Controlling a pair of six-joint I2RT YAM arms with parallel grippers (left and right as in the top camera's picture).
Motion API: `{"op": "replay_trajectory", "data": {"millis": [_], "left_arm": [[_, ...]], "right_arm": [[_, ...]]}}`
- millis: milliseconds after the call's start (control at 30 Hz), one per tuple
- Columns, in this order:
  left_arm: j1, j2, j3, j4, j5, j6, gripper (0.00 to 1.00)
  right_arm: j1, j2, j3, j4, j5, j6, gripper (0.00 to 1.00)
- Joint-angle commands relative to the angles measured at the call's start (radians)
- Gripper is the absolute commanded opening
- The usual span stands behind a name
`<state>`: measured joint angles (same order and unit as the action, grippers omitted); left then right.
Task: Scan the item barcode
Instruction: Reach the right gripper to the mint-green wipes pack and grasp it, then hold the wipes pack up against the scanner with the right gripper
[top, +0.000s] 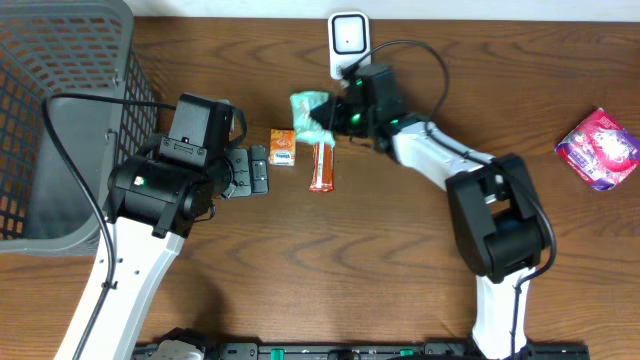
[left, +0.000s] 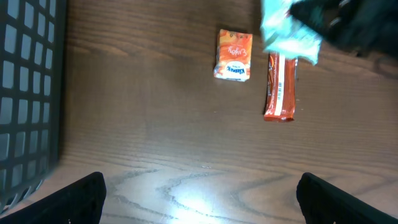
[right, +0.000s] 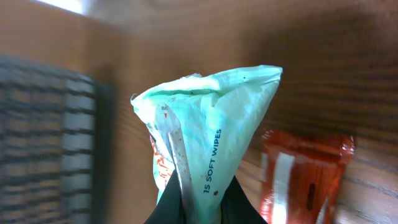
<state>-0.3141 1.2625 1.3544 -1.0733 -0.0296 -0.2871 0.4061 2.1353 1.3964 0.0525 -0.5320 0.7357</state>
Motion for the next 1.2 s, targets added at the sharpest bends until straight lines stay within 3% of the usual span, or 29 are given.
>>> {"op": "replay_trajectory", "data": {"millis": [0, 167, 267, 600, 733, 1000, 1167], "left_arm": [[0.005, 0.005, 0.002, -0.003, -0.009, 0.005, 0.98], [0.005, 0.005, 0.002, -0.003, -0.009, 0.006, 0.98], [0.005, 0.005, 0.002, -0.003, -0.009, 0.006, 0.98], [0.005, 0.005, 0.002, -0.003, -0.009, 0.006, 0.98], [0.005, 0.005, 0.002, -0.003, -0.009, 0.006, 0.98], [0.005, 0.005, 0.002, -0.003, -0.009, 0.006, 0.98], [0.005, 0.005, 0.002, -0.003, -0.009, 0.006, 0.98]], "right_arm": [[-0.085, -0.042, 0.003, 0.085, -0.288, 0.363, 0.01], [-0.161, -0.042, 0.003, 0.116, -0.529, 0.811, 0.02], [-0.189, -0.042, 0.003, 0.117, -0.666, 0.999, 0.02], [-0.202, -0.042, 0.003, 0.125, -0.705, 1.013, 0.02], [-0.201, -0.042, 0.003, 0.178, -0.644, 0.917, 0.01], [-0.145, -0.042, 0.003, 0.269, -0.274, 0.400, 0.01], [-0.122, -0.042, 0.003, 0.291, 0.051, 0.298, 0.01]]}}
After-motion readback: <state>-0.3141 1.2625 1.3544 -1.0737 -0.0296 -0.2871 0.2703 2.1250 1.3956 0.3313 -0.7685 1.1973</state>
